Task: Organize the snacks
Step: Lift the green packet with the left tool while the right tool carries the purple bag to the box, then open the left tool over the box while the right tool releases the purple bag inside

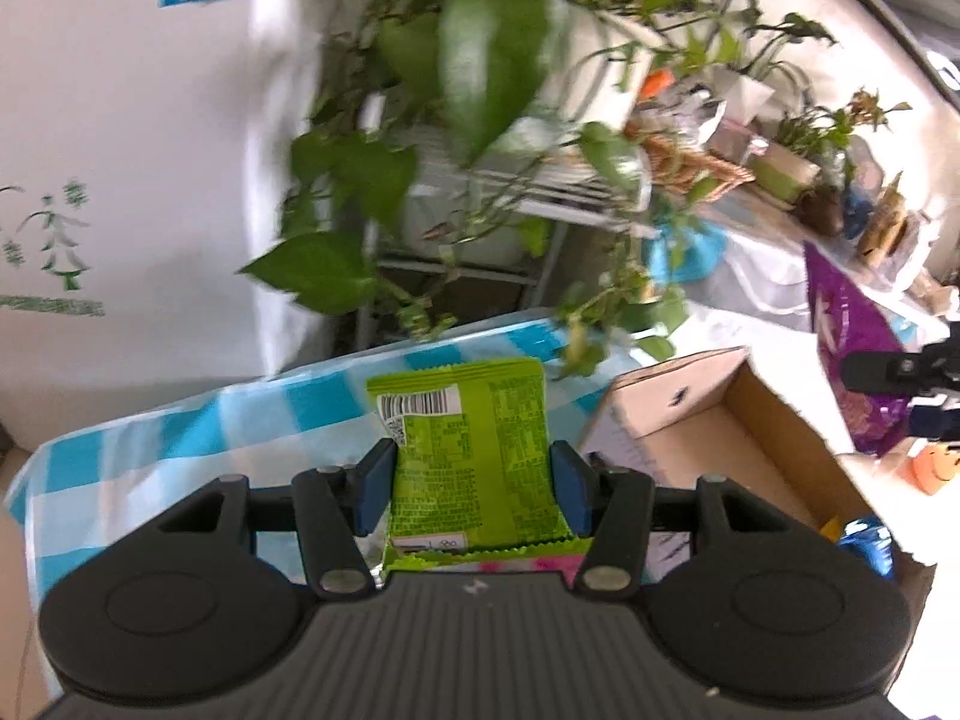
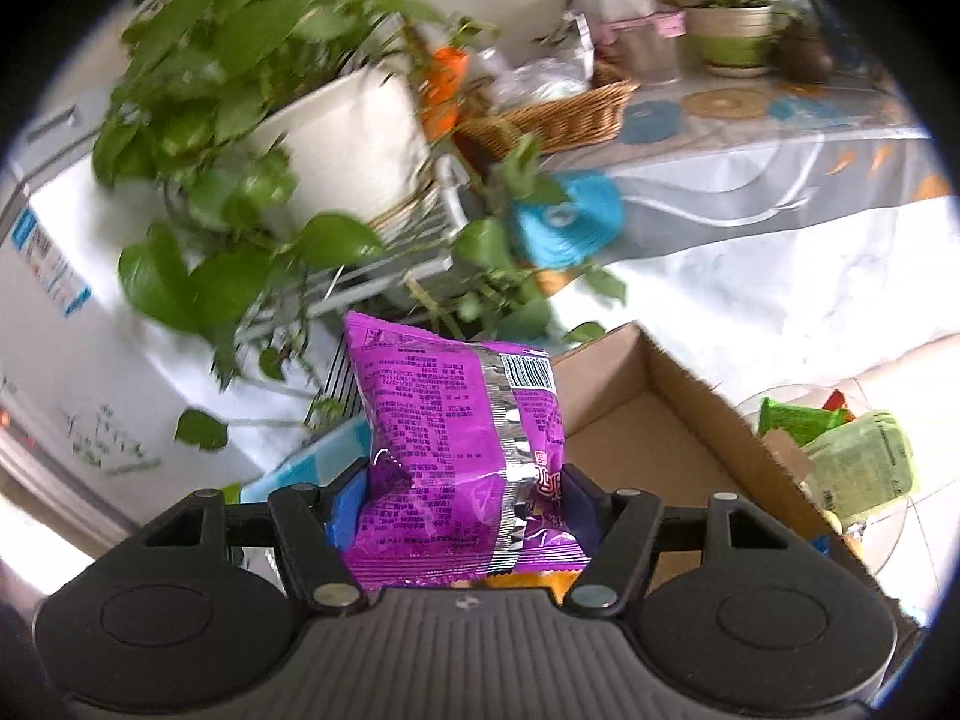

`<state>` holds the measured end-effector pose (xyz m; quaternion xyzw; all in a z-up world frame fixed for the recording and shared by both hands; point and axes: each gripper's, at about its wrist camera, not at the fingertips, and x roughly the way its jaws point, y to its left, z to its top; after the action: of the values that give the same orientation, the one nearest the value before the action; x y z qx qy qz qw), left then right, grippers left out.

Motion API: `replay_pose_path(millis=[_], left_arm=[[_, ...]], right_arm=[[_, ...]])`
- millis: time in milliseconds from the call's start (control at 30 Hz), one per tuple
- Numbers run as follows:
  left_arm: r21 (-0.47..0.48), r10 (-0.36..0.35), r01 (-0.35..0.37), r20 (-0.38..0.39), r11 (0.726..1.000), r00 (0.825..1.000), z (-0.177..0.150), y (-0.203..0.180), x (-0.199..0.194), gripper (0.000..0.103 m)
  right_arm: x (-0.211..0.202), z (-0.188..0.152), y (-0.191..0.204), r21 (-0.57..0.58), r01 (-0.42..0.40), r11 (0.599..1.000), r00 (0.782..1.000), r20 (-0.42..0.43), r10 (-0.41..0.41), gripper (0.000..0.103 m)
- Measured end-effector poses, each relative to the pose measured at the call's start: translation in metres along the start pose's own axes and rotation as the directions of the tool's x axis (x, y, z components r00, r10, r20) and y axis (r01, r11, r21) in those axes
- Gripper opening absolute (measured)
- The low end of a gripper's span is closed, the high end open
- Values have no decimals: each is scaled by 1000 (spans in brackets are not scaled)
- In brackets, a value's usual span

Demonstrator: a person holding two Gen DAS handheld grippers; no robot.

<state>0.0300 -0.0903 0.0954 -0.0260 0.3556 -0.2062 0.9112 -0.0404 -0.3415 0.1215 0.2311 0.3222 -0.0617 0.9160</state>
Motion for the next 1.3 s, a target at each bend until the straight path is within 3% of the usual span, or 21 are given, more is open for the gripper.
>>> replay_pose_path(millis=[400,667,1033,1100,1167,1300], left_arm=[[38,-172,170,38,985,984,7,-61,8,54],[34,-268,268,-7,963,963,-3,-92,26,54],[27,-334,336,-42,942,941,-12,-117,43,55],[31,-345,347,-56,937,937,-14,-121,45,63],[32,-340,343,-67,939,938,-17,-123,45,85],[43,-329,332,-55,942,943,-14,-123,38,89]], right_arm=[[-10,8,-32,90,41,995,999,28,-43,72],[-9,6,-42,124,82,989,997,7,-83,72],[-8,4,-53,145,112,983,994,-13,-111,72],[-7,4,-54,153,125,980,992,-17,-123,72],[-6,3,-55,160,142,977,990,-20,-141,76],[-8,4,-55,163,142,976,990,-12,-142,81]])
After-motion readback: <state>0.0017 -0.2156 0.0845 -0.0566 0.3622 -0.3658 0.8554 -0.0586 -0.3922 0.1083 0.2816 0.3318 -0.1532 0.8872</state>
